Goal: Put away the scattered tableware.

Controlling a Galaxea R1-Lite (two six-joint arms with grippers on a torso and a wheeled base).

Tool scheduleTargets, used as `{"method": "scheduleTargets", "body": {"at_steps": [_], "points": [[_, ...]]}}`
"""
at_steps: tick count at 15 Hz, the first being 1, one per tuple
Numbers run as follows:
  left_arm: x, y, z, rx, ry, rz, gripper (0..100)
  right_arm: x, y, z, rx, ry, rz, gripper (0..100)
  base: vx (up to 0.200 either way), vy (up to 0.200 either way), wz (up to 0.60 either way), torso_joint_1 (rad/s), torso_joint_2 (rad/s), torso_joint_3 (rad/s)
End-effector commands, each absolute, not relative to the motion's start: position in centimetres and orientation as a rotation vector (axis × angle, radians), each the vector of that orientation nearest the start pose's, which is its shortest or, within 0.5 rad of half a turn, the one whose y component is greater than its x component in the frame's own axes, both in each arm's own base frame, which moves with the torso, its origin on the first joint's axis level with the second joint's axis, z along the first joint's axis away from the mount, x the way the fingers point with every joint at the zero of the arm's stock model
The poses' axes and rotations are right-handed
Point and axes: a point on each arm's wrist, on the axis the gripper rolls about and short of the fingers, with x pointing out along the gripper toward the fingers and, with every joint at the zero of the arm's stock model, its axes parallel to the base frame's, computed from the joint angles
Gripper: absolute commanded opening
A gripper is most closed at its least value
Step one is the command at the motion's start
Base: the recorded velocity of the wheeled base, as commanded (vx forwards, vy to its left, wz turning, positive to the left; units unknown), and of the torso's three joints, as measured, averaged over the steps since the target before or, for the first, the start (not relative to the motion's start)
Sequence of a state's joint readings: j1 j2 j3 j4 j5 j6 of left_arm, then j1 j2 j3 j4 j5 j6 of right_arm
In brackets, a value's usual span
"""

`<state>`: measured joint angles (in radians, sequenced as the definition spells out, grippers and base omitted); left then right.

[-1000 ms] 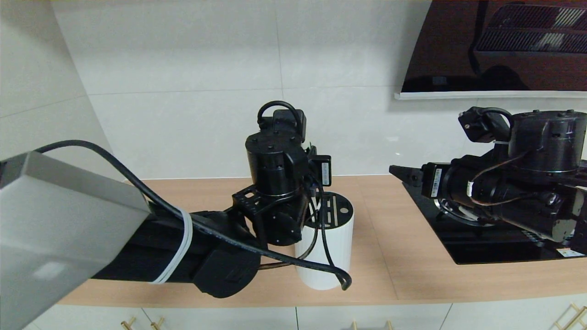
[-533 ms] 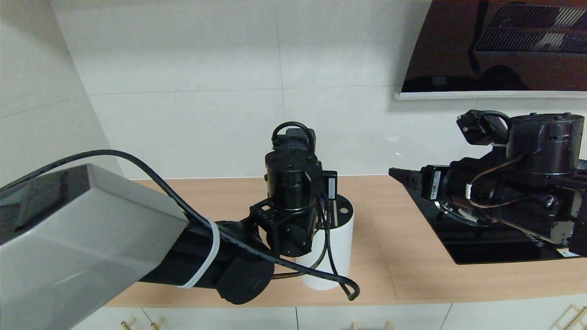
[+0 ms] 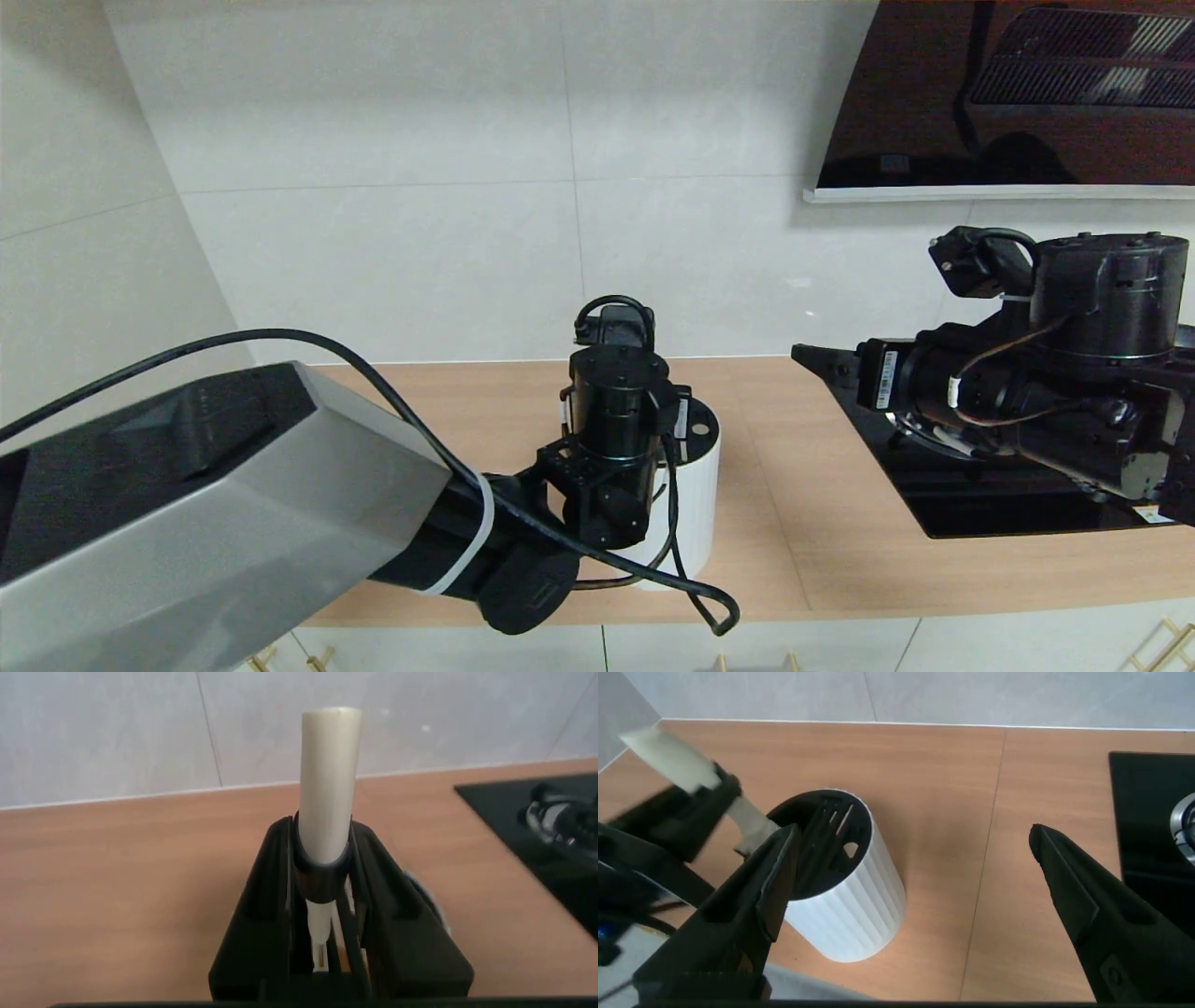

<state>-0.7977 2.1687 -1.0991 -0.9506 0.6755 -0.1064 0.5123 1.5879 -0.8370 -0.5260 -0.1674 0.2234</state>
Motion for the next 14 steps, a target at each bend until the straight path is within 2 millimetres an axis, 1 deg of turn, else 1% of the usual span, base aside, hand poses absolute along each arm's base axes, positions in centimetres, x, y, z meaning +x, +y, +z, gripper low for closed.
{"method": "scheduleTargets", "body": {"at_steps": [1, 5, 11, 12, 14], "points": [[30.22, -28.95, 10.95, -0.017, 0.111, -0.115, 0, 24.92, 13.59, 21.30, 0.144, 0.251, 0.318, 100, 0.000, 0.000, 0.00, 0.000, 0.00, 0.000], [30.19, -28.92, 10.32, -0.011, 0.125, -0.114, 0, 24.95, 13.61, 21.27, 0.145, 0.251, 0.318, 100, 0.000, 0.000, 0.00, 0.000, 0.00, 0.000], [30.13, -28.86, 10.65, -0.018, 0.118, -0.113, 0, 25.00, 13.63, 21.12, 0.143, 0.257, 0.317, 100, 0.000, 0.000, 0.00, 0.000, 0.00, 0.000], [30.14, -28.86, 10.68, -0.019, 0.116, -0.113, 100, 25.00, 13.63, 21.12, 0.142, 0.256, 0.317, 100, 0.000, 0.000, 0.00, 0.000, 0.00, 0.000], [30.14, -28.86, 10.70, -0.021, 0.115, -0.111, 100, 25.00, 13.63, 21.12, 0.142, 0.256, 0.317, 100, 0.000, 0.000, 0.00, 0.000, 0.00, 0.000]]}}
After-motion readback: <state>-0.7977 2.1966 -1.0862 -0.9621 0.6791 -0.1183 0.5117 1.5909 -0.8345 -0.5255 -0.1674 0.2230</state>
